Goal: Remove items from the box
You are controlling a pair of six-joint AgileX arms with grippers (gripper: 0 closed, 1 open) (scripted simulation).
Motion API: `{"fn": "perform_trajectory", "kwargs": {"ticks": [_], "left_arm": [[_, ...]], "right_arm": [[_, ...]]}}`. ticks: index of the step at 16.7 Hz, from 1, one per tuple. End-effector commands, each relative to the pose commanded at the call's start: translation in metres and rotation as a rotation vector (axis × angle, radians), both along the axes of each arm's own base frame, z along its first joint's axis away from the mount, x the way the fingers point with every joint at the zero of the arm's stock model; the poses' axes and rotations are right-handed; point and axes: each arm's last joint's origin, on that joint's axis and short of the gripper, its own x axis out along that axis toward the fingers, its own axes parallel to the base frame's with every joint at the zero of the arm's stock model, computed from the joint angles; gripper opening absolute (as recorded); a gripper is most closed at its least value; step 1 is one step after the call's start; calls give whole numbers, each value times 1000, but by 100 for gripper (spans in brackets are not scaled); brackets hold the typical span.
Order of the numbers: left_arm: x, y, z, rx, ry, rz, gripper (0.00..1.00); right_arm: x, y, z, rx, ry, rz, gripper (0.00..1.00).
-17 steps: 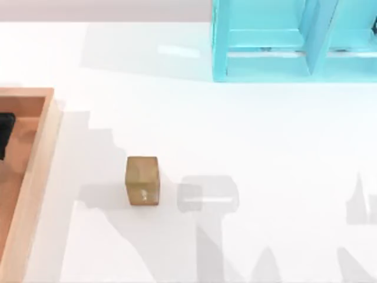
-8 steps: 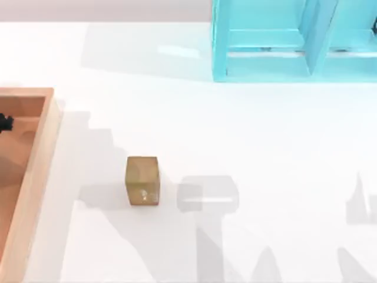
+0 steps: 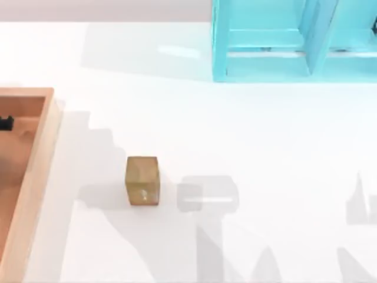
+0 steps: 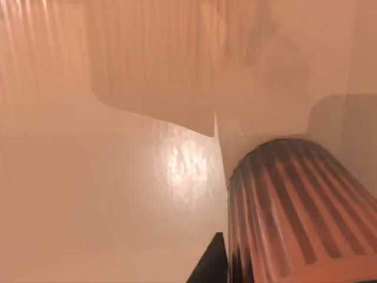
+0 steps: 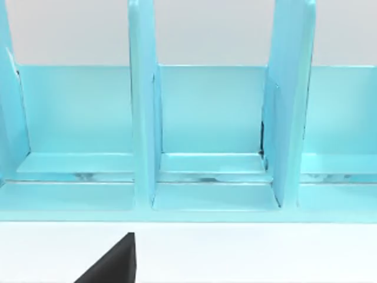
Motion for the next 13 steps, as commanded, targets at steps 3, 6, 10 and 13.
{"fn": "perform_trajectory", "kwargs": {"ticks": [3,6,10,13], "left_arm": [[0,0,0,0,0,0,0],[0,0,0,0,0,0,0],[1,0,22,5,-44,-33,0],[-2,-1,87,20,-178,-107,0]], "right_arm": [[0,0,0,0,0,0,100],[0,0,0,0,0,0,100],[0,0,0,0,0,0,100],[0,0,0,0,0,0,100]]}}
